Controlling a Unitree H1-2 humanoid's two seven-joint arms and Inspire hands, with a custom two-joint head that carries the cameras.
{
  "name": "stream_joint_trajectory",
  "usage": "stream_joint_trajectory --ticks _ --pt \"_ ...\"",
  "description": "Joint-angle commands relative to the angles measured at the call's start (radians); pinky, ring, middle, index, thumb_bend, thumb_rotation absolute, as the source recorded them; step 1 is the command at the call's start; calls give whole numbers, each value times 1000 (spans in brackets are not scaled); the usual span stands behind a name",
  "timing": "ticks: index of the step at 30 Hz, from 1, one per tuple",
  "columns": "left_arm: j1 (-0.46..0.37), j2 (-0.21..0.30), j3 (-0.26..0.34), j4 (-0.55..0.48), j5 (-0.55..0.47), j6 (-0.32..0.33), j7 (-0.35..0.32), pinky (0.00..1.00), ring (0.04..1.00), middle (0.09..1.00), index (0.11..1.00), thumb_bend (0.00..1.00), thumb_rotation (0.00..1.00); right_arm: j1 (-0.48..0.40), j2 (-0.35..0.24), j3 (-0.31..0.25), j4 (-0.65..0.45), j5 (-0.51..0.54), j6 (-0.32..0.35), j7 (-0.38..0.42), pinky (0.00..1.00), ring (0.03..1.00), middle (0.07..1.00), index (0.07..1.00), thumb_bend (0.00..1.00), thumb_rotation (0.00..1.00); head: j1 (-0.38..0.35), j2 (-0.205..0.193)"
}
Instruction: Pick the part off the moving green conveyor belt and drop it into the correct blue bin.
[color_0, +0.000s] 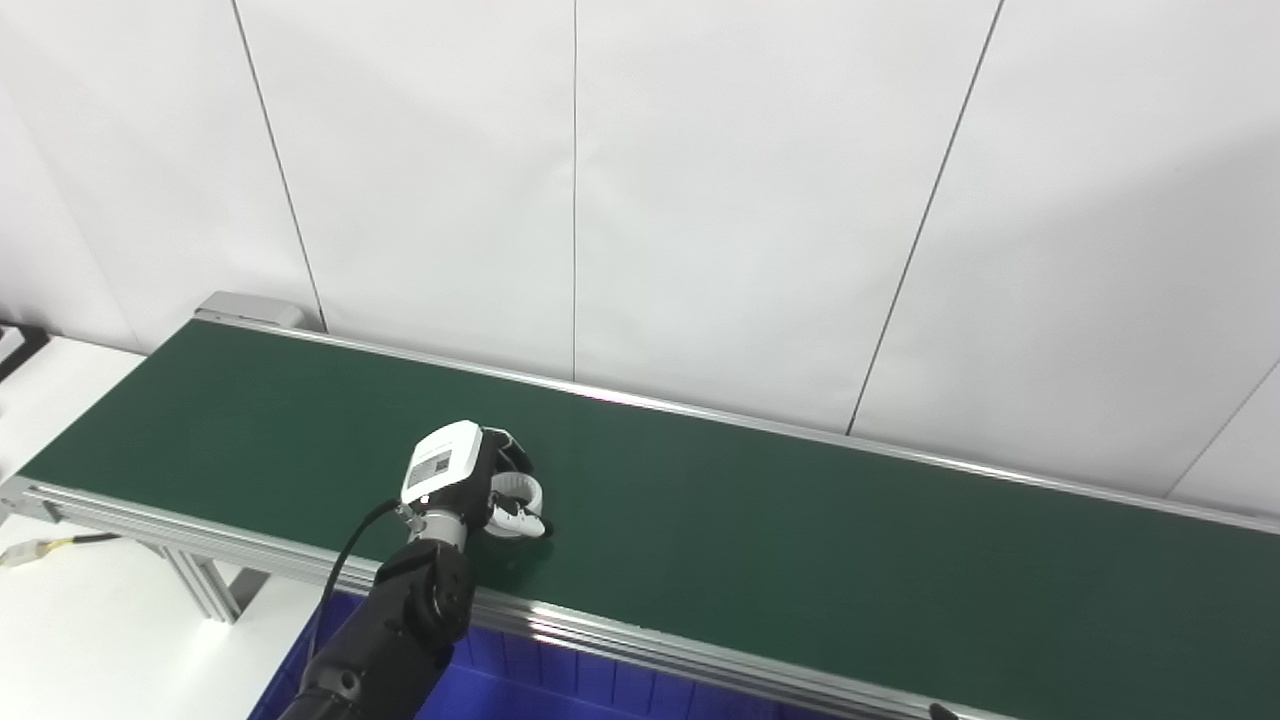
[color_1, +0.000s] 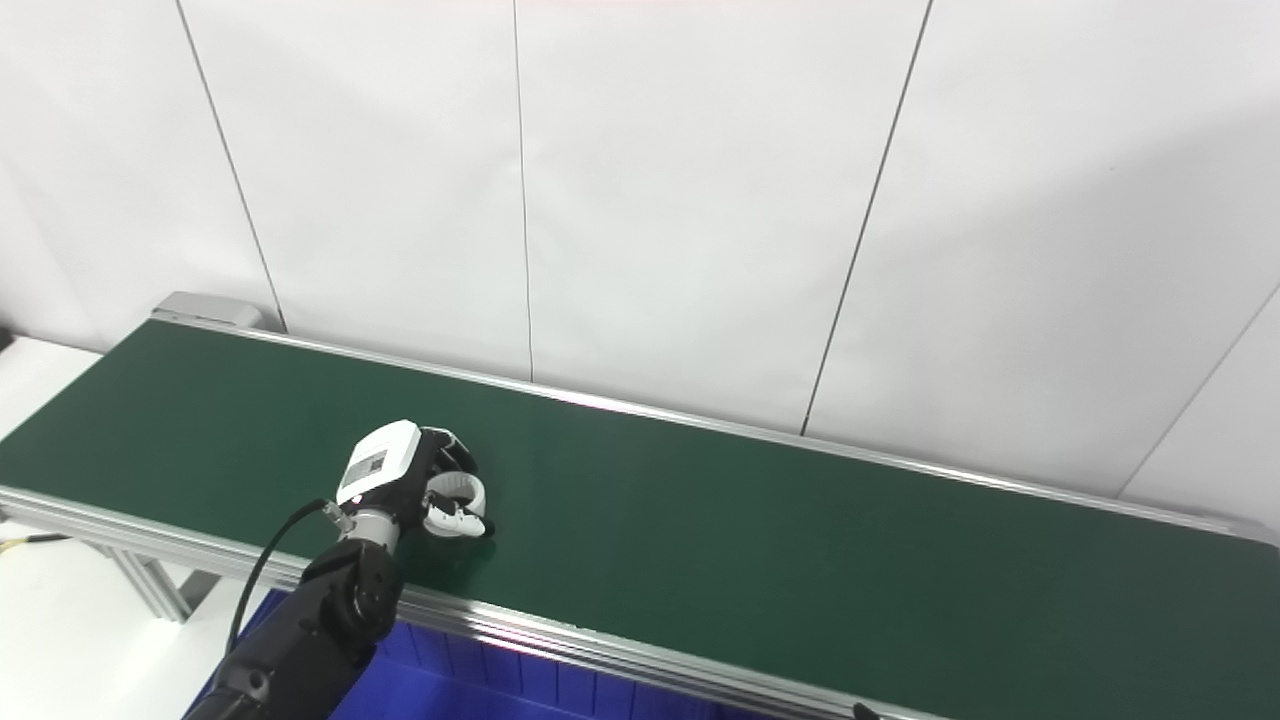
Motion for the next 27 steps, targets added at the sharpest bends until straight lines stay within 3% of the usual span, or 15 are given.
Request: stream_joint_trajectory --ticks 1,5,9,14,21,24,27 --pt "6 17 12 -22 -16 -14 6 367 449 468 505 515 0 -7 2 -8 -22 10 -52 -11 769 844 886 912 712 276 -1 1" --pt "29 3 36 -66 -29 -65 64 339 430 461 507 514 0 -9 2 -8 -19 4 -56 -14 765 839 882 909 714 279 -8 3" --pt "61 -8 59 -126 -34 -184 152 320 399 434 511 510 0 -7 5 -9 -24 3 -50 -15 762 838 880 904 714 268 -18 7" --pt "129 -27 77 -281 -41 -264 191 243 313 398 508 505 0 -2 12 -10 -40 -1 -33 -13 758 834 874 899 718 260 -41 22" --pt "278 -60 71 -549 -73 -342 131 245 308 412 507 508 0 9 20 -9 -82 -14 -3 -7 746 828 869 897 733 290 -129 78" --pt "333 -55 58 -602 -143 -386 51 264 330 425 507 508 0 16 26 -10 -99 -21 5 -8 746 831 865 886 760 326 -160 97" --pt "393 -52 42 -597 -145 -444 21 228 294 432 505 510 0 21 28 -8 -113 -31 1 -7 728 821 866 883 764 338 -213 132"
